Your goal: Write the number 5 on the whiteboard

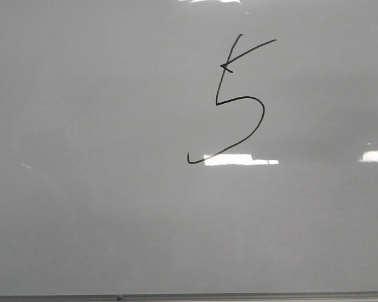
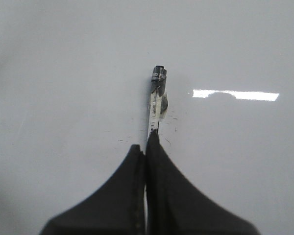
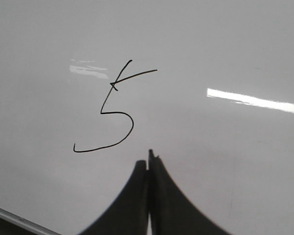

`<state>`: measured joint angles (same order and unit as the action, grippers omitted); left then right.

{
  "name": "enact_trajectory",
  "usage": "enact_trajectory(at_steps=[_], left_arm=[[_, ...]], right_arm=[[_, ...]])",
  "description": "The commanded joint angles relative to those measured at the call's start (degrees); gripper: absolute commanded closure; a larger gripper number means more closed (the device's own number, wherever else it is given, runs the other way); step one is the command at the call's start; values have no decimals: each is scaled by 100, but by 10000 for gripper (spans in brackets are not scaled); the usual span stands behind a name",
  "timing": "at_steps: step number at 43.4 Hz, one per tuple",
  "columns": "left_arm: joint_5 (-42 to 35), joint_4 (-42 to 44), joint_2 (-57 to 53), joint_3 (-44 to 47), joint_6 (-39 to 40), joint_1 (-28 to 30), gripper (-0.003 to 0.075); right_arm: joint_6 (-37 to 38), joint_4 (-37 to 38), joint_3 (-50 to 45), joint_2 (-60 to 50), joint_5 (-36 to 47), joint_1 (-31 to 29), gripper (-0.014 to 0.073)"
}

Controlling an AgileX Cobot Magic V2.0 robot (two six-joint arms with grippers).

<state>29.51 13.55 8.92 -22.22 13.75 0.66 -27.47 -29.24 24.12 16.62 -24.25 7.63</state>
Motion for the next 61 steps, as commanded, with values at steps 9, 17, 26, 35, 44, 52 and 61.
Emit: enact_trajectory(at_steps=[9,17,26,35,44,52,61], left_arm=[[-407,0,67,-113,-9,-38,741],[-407,23,67,-95,-9,-38,741],[-840,-1433,-366,58,-2097,-38,741],[-1267,-1748,-1029,814,-2116,-38,741],[-1976,-1654,-1017,1613,-1845,-38,741],[-2890,-1667,-1017,2315,-1845,-38,741],[-2632,-1667,-1005,2292,-1845,-38,741]], right_arm=[[-4,-117,143,47,418,-36,662],[-4,-117,143,47,418,-36,662],[-4,-117,143,47,418,-36,662],[-4,-117,143,47,418,-36,662],[-4,-117,143,47,414,-36,662],[-4,-117,143,47,414,-36,662],[-4,-117,143,47,420,-36,662]])
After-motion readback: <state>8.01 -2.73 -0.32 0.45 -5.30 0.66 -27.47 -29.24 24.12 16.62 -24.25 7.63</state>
